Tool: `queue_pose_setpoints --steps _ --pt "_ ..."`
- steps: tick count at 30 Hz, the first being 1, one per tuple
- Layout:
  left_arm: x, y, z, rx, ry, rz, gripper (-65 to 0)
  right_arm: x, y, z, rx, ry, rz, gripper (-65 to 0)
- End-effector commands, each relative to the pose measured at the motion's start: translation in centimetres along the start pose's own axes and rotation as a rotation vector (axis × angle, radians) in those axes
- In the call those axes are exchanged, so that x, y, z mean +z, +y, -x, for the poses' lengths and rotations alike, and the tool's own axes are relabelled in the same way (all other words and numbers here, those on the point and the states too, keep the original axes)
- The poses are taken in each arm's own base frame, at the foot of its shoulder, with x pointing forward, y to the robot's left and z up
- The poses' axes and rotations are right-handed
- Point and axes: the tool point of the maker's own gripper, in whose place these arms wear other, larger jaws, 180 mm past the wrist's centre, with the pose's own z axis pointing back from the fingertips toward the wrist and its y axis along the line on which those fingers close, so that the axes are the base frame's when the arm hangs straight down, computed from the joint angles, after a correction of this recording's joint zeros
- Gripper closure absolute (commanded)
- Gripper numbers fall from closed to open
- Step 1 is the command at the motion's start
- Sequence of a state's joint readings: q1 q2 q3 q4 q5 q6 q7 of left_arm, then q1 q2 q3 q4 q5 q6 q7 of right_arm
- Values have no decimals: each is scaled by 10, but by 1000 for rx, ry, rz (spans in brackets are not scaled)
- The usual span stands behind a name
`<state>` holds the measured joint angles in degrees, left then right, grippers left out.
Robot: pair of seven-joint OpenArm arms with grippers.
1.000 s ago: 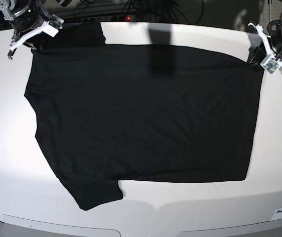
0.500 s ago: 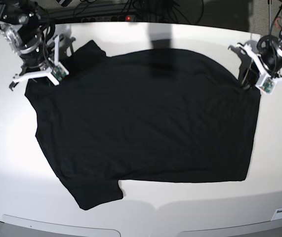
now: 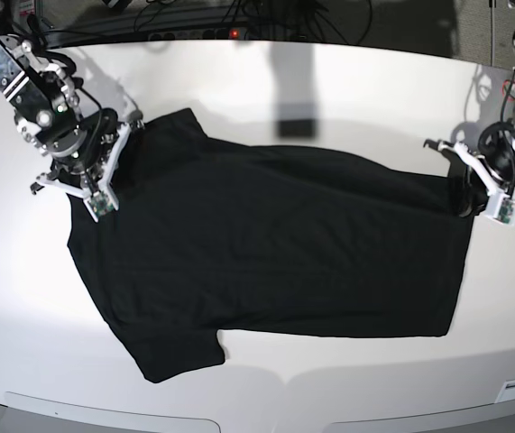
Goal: Fold the T-shirt properly
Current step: 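Lift the shoulder edge and fold it over toward the hem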
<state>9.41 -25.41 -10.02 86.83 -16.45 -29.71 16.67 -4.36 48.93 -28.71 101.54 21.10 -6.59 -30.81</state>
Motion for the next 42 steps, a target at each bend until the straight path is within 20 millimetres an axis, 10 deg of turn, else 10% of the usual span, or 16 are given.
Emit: queue_pose_setpoints --steps 1,13,39,42 --pt "-2 13 -17 7 -50 -25 0 1 -19 -17 -11 -56 40 0" --pt "-31 52 -24 92 -55 -87 0 -12 -54 -45 -164 -112 -11 0" --pt "-62 32 -32 35 -59 -97 0 -80 -54 -62 -91 -40 -100 0" --pt "-63 34 -36 33 -65 -99 -168 -80 -56 -61 -73 -33 -87 -78"
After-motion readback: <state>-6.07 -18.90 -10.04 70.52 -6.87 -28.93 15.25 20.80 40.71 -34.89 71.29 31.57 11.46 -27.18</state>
